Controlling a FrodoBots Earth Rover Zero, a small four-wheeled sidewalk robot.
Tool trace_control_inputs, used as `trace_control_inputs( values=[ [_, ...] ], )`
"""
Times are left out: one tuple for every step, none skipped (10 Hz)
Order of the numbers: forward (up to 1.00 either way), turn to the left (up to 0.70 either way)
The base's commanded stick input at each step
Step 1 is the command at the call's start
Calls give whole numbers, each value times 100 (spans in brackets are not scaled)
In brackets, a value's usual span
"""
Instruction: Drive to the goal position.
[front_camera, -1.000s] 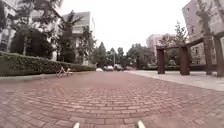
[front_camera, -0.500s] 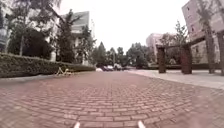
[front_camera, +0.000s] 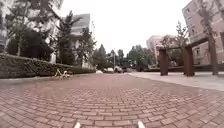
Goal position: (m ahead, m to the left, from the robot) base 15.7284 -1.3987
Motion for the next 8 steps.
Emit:
trace_control_inputs(
  values=[
    [70, 0],
    [70, 0],
    [70, 0],
    [70, 0],
    [70, 0],
    [70, 0],
    [70, 0],
    [70, 0]
  ],
)
